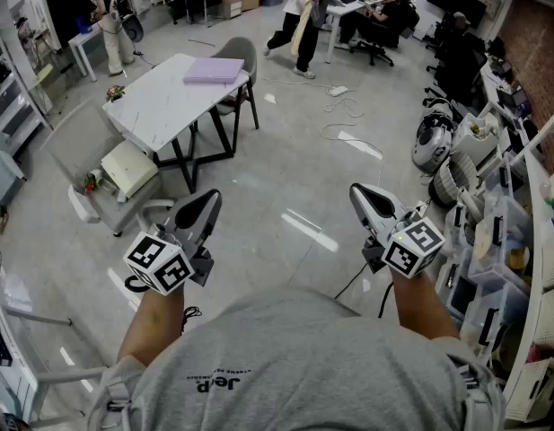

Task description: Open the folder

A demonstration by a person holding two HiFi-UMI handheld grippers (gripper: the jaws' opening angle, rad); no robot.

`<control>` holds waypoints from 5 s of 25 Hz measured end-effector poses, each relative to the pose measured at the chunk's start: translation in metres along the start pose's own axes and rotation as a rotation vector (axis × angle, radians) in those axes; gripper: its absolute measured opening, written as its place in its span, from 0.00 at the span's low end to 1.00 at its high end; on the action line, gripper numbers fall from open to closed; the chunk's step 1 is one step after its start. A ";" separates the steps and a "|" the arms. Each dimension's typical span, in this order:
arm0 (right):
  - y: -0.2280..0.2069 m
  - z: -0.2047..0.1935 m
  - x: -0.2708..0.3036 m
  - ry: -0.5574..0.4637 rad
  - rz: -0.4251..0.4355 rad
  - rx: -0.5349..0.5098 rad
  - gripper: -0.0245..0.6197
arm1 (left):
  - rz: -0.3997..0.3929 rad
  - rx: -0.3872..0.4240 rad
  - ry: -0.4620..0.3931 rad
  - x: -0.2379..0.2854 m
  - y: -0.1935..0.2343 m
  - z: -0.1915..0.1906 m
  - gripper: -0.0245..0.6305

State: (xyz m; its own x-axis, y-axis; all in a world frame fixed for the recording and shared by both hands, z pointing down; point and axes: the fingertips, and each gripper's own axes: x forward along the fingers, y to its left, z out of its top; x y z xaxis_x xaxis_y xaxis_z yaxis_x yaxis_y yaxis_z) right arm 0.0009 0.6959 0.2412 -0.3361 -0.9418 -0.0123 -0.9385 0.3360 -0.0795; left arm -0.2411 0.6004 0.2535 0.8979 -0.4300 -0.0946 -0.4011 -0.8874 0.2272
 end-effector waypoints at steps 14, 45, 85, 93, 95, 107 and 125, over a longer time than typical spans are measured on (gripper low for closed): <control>-0.022 0.005 -0.008 -0.004 -0.008 -0.015 0.03 | -0.014 0.004 0.001 0.021 -0.012 0.000 0.11; -0.098 0.026 -0.053 -0.080 0.154 -0.042 0.59 | 0.051 0.019 0.004 0.091 -0.088 -0.024 0.11; -0.263 0.024 0.516 -0.024 0.014 0.001 0.59 | -0.044 -0.024 0.056 0.295 0.456 0.078 0.11; -0.369 0.008 0.625 -0.024 0.166 0.034 0.59 | 0.098 0.014 0.035 0.388 0.525 0.076 0.11; -0.404 0.009 0.662 -0.023 0.227 0.037 0.59 | 0.165 0.009 0.013 0.423 0.549 0.074 0.11; -0.552 0.022 0.805 0.026 0.452 -0.003 0.59 | 0.325 -0.018 0.020 0.604 0.638 0.065 0.11; -0.511 -0.097 0.956 0.297 0.535 -0.228 0.59 | 0.280 -0.054 0.187 0.616 0.805 -0.003 0.11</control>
State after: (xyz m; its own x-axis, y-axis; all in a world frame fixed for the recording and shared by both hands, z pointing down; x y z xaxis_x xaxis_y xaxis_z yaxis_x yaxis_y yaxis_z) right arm 0.1512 -0.3740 0.3665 -0.7383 -0.6102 0.2874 -0.6178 0.7828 0.0748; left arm -0.0108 -0.3782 0.3806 0.7740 -0.6134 0.1569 -0.6310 -0.7269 0.2711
